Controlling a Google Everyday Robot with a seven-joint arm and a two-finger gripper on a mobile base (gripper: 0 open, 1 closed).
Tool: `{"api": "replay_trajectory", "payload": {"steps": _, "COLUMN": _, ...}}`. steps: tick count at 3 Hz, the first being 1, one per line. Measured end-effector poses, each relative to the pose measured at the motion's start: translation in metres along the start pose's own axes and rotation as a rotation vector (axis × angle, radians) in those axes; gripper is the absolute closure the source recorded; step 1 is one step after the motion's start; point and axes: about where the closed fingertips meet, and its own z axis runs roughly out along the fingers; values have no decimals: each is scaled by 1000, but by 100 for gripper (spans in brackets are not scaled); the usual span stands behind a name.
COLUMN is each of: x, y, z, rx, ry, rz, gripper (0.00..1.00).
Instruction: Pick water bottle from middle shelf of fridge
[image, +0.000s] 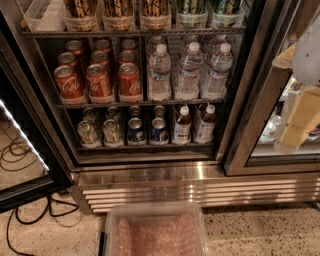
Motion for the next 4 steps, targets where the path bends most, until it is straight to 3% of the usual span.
{"api": "replay_trajectory", "payload": {"steps": 1, "x": 0, "y": 0, "z": 0, "rx": 0, "ry": 0, "rz": 0, "gripper": 0}}
{"api": "replay_trajectory", "payload": {"steps": 2, "x": -13, "y": -4, "z": 28, "rx": 0, "ry": -66, "rz": 38, "gripper": 0}}
{"api": "replay_trajectory", "payload": {"steps": 3, "x": -41, "y": -7, "z": 101, "rx": -54, "ry": -184, "rz": 109, "gripper": 0}}
{"api": "replay_trajectory", "payload": {"steps": 4, "x": -70, "y": -25, "z": 139, "rx": -56, "ry": -289, "rz": 112, "gripper": 0}}
